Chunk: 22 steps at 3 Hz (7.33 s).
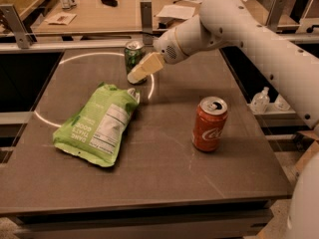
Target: Move coke can near green jalapeno chip bag
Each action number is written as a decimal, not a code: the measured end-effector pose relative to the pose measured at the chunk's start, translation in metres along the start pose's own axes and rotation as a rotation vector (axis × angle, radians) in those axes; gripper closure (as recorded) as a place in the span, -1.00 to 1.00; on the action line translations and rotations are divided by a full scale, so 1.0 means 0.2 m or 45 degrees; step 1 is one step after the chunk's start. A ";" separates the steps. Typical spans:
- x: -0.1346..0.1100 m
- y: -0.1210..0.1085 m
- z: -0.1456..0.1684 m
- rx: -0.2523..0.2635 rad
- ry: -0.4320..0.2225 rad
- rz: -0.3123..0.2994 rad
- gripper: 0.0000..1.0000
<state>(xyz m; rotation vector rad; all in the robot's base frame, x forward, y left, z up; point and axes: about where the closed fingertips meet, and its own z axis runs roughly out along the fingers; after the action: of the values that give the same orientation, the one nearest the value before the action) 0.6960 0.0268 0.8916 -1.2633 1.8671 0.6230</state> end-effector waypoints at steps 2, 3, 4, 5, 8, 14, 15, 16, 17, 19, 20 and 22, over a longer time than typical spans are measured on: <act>-0.05 0.00 0.18 -0.035 -0.054 0.099 -1.00; -0.07 0.02 0.24 -0.057 -0.080 0.132 -1.00; -0.09 0.05 0.30 -0.093 -0.112 0.149 -0.67; -0.13 0.08 0.32 -0.137 -0.149 0.140 -0.21; -0.19 0.19 0.16 -0.243 -0.180 0.060 1.00; 0.03 0.86 -0.40 -0.504 -0.217 0.102 1.00; 0.04 0.91 -0.41 -0.504 -0.306 0.117 1.00; 0.07 0.98 -0.41 -0.500 -0.358 0.099 1.00; 0.07 1.00 -0.41 -0.501 -0.364 0.082 1.00; 0.14 1.09 -0.38 -0.508 -0.311 -0.064 1.00; 0.18 1.10 -0.36 -0.523 -0.296 -0.104 1.00; 0.18 1.10 -0.35 -0.528 -0.272 -0.112 0.65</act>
Offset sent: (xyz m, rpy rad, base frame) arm 0.0215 0.0462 -0.0157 0.1189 0.0893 -0.0462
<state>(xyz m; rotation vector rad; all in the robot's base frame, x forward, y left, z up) 0.4628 0.0396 0.8961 -1.4645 1.5444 1.0917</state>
